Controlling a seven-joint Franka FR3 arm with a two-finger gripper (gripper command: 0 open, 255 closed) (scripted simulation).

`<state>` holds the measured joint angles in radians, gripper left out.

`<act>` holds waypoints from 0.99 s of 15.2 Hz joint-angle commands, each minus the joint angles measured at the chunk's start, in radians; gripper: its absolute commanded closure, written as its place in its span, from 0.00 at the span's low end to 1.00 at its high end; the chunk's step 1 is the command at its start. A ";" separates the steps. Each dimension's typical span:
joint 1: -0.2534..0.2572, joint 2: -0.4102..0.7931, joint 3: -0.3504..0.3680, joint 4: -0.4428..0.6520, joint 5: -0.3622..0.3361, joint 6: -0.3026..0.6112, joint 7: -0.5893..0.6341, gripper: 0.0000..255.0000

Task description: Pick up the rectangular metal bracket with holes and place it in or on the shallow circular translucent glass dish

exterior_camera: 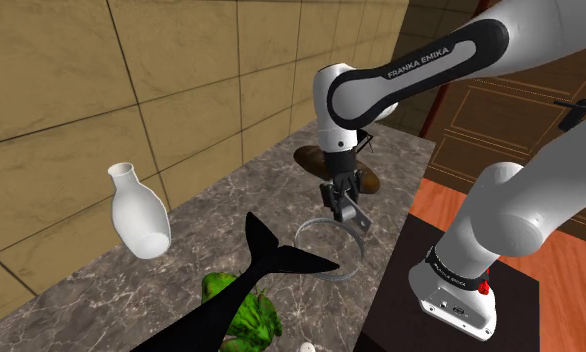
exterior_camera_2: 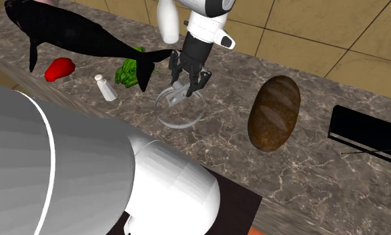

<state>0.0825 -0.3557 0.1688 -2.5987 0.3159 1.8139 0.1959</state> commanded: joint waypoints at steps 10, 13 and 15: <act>0.024 0.144 0.041 0.012 0.033 0.141 0.017 1.00; 0.025 0.178 0.044 -0.002 0.036 0.188 0.008 1.00; 0.025 0.202 0.047 -0.009 0.038 0.220 0.003 1.00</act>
<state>0.1087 -0.1690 0.2152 -2.6064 0.3547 2.0164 0.2027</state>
